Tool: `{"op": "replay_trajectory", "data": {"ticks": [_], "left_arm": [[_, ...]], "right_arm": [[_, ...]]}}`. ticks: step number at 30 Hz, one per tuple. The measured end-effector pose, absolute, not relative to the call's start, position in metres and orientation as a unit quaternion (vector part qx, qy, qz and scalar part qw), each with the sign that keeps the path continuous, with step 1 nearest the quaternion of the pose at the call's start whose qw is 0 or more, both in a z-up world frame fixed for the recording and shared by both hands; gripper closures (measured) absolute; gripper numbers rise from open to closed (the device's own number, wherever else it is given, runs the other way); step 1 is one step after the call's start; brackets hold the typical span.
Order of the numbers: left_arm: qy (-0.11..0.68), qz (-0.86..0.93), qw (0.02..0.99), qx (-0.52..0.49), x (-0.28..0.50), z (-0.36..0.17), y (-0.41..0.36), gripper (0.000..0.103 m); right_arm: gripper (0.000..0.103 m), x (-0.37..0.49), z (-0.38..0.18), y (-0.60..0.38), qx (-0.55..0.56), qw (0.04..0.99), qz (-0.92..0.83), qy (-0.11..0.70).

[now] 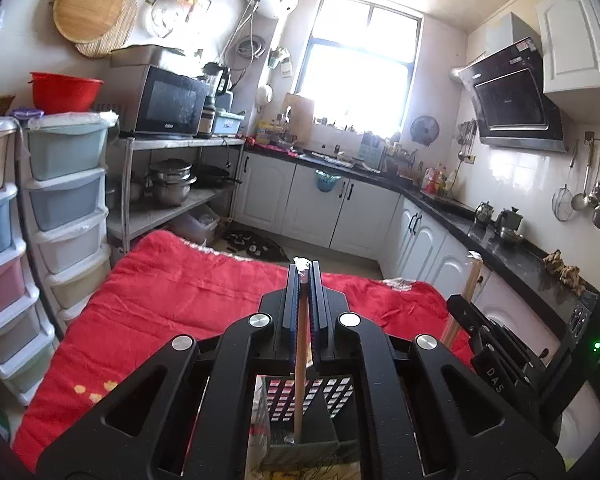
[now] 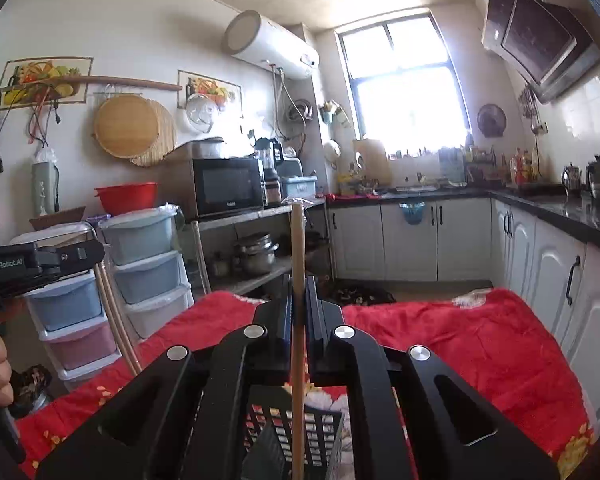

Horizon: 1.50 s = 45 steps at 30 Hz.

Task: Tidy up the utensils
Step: 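Open the left tool over the basket while the right tool opens too, then move both open tools back down to the chopstick pile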

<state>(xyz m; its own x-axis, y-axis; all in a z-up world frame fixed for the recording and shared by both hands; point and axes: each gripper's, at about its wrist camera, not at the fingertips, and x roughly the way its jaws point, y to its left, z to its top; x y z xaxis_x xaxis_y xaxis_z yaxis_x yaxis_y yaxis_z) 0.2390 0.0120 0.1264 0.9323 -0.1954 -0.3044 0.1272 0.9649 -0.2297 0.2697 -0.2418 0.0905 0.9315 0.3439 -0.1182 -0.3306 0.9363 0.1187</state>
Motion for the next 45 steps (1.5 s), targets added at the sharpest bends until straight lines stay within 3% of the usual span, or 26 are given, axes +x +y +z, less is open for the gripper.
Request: {"op": "replay_trajectory", "data": {"ticks": [3, 5, 6, 7, 8, 11, 16, 19, 26, 45], "left_arm": [[0.174, -0.081, 0.975, -0.108, 0.239, 0.12, 0.015, 0.1], [0.182, -0.079, 0.974, -0.11, 0.239, 0.115, 0.017, 0.093], [0.184, -0.078, 0.974, -0.111, 0.239, 0.113, 0.018, 0.082], [0.187, -0.076, 0.973, -0.113, 0.238, 0.111, 0.019, 0.074], [0.188, -0.076, 0.973, -0.114, 0.238, 0.109, 0.021, 0.071], [0.189, -0.077, 0.971, -0.12, 0.233, 0.106, 0.026, 0.056], [0.181, -0.081, 0.971, -0.134, 0.218, 0.106, 0.033, 0.024], [0.174, -0.078, 0.972, -0.138, 0.206, 0.108, 0.038, 0.014], [0.175, -0.077, 0.972, -0.14, 0.181, 0.105, 0.044, 0.011], [0.207, -0.07, 0.967, -0.134, 0.135, 0.071, 0.048, 0.011]], "right_arm": [[0.095, 0.27, 0.084, -0.247, 0.065, 0.98, 0.169, 0.083], [0.083, 0.27, 0.081, -0.248, 0.069, 0.979, 0.166, 0.094], [0.072, 0.27, 0.08, -0.249, 0.071, 0.979, 0.163, 0.098], [0.069, 0.268, 0.079, -0.25, 0.074, 0.979, 0.163, 0.101], [0.068, 0.266, 0.078, -0.252, 0.076, 0.978, 0.163, 0.101], [0.052, 0.261, 0.078, -0.253, 0.076, 0.978, 0.16, 0.109], [0.038, 0.247, 0.08, -0.254, 0.071, 0.976, 0.165, 0.123], [0.031, 0.236, 0.083, -0.253, 0.06, 0.976, 0.167, 0.126], [0.024, 0.204, 0.089, -0.252, 0.03, 0.978, 0.162, 0.129], [0.022, 0.141, 0.067, -0.24, -0.038, 0.966, 0.188, 0.174]]}}
